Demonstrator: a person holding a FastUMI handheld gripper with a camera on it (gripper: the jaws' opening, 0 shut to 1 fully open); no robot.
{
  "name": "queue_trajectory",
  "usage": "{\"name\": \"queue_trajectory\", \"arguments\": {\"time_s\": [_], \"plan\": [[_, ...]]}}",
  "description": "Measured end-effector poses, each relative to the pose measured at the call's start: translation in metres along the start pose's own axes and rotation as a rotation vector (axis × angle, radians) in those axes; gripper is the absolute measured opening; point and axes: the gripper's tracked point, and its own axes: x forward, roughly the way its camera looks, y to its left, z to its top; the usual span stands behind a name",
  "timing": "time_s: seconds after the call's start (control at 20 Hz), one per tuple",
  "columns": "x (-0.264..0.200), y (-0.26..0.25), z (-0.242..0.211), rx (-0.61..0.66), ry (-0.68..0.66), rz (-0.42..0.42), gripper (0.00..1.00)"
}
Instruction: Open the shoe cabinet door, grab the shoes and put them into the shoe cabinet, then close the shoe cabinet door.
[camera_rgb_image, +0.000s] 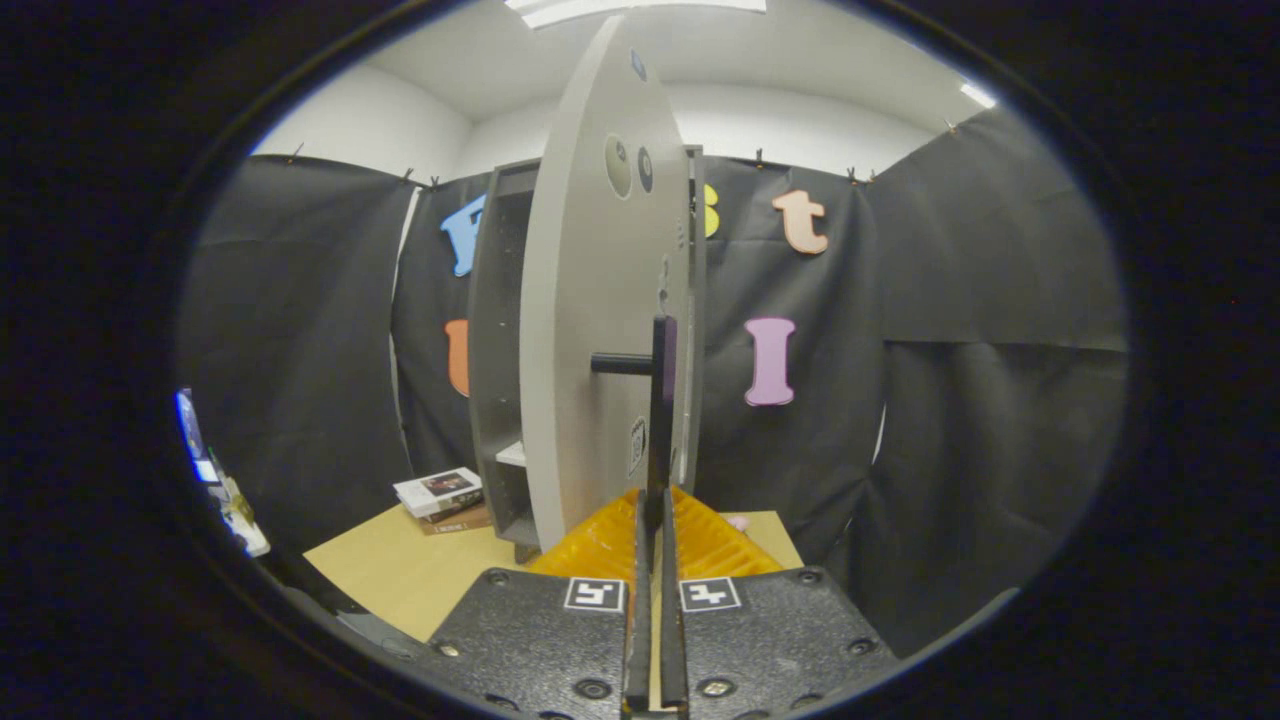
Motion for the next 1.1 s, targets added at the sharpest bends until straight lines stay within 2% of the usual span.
{"name": "queue_trajectory", "arguments": {"time_s": [0.15,0.2,0.3,0.35,0.5,0.65,0.75,0.85,1.1], "plan": [[0.001,-0.011,0.003,0.024,-0.017,-0.064,0.07],[0.001,-0.006,0.003,0.057,-0.016,-0.061,0.07],[-0.004,0.015,0.001,0.128,-0.012,-0.003,0.06],[-0.008,0.020,0.000,0.127,-0.010,0.001,0.06],[-0.037,0.017,0.002,0.103,-0.071,-0.080,0.09],[-0.071,0.039,-0.018,0.075,-0.072,-0.121,0.57],[-0.084,0.058,-0.032,0.038,-0.071,-0.120,0.89],[-0.091,0.091,-0.049,0.026,-0.084,-0.090,1.00],[-0.071,0.150,-0.110,0.012,-0.099,-0.066,1.00]]}}
